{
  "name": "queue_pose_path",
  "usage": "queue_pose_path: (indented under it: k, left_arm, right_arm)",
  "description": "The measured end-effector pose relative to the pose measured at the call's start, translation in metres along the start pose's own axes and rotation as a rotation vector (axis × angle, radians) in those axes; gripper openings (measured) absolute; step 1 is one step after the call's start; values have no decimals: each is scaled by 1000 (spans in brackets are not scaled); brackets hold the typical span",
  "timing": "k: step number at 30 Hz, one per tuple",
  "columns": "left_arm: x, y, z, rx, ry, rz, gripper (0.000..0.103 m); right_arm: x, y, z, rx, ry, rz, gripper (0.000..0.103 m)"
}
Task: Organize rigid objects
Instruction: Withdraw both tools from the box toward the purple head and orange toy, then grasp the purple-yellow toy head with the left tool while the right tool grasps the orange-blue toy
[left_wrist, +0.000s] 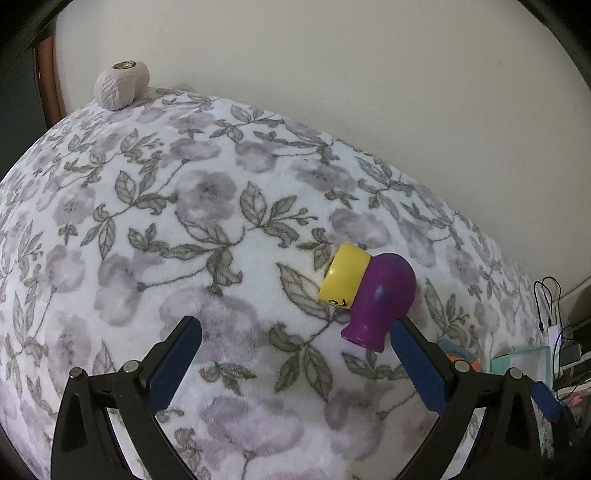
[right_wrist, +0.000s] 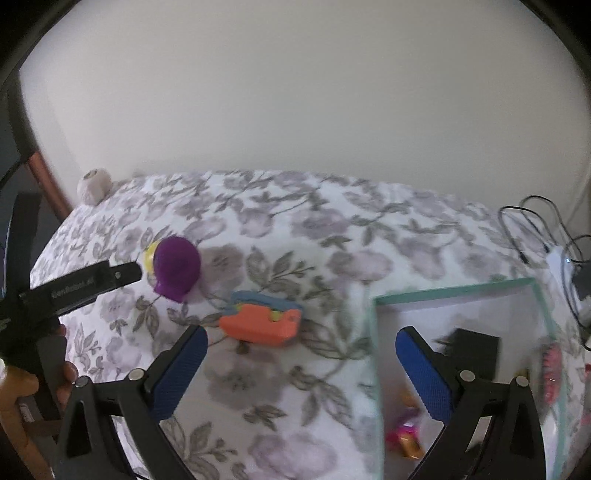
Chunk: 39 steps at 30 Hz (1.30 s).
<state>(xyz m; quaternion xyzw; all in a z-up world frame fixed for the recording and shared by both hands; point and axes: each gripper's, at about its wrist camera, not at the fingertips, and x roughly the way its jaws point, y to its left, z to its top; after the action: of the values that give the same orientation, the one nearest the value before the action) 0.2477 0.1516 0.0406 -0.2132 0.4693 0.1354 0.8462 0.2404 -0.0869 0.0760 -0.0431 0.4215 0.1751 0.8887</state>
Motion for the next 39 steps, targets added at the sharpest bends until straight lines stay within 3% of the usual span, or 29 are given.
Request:
queue_pose_path:
  k: [6,13,37,39]
  left_arm:
    - [8,-3,3,19,-30,-61,102]
    - [26,-14,8,77,2,-89,102]
    - [42,-48,9,234,-7,-28,101]
    - [41,-49,9,237,-8,-28,91]
  right_arm:
    - [33,20,-6,-41,38,5,103]
    - [63,29,-8,-58,73,7,103]
    - [89,33,-8,6,77,-5,100]
    - [89,33,-8,3,76,-14,94]
